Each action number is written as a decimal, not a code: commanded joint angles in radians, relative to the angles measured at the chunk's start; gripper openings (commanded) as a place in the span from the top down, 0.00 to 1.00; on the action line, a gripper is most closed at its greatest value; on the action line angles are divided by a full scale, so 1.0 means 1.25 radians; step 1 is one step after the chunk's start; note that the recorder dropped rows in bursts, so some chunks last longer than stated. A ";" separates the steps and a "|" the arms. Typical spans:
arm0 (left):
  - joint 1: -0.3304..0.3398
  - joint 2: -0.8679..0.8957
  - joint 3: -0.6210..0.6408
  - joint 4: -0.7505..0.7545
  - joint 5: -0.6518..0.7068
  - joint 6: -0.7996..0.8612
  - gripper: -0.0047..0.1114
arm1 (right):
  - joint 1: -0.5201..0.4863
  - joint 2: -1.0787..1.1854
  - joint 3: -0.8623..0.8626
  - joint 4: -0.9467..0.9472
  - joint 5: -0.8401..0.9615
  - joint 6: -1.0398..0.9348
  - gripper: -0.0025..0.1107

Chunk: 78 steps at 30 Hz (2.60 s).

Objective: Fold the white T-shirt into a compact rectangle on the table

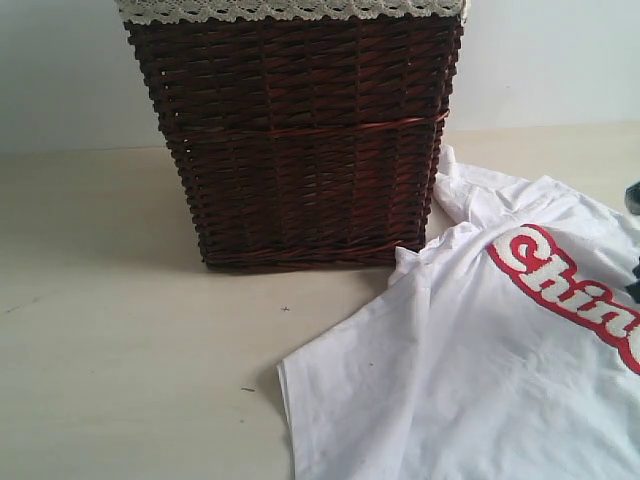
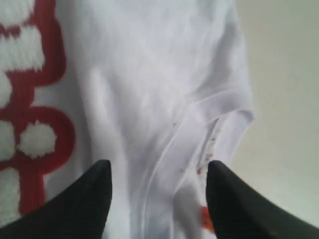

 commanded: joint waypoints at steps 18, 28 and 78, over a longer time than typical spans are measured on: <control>-0.005 -0.005 0.000 0.001 -0.004 0.001 0.86 | -0.302 -0.307 0.103 -0.768 0.819 0.343 0.48; -0.005 -0.005 0.000 0.001 -0.004 0.001 0.86 | -0.304 -0.342 0.240 -0.930 0.665 0.607 0.48; -0.005 -0.005 0.000 0.001 -0.004 0.001 0.86 | -0.304 -0.325 0.314 -0.816 0.493 0.716 0.98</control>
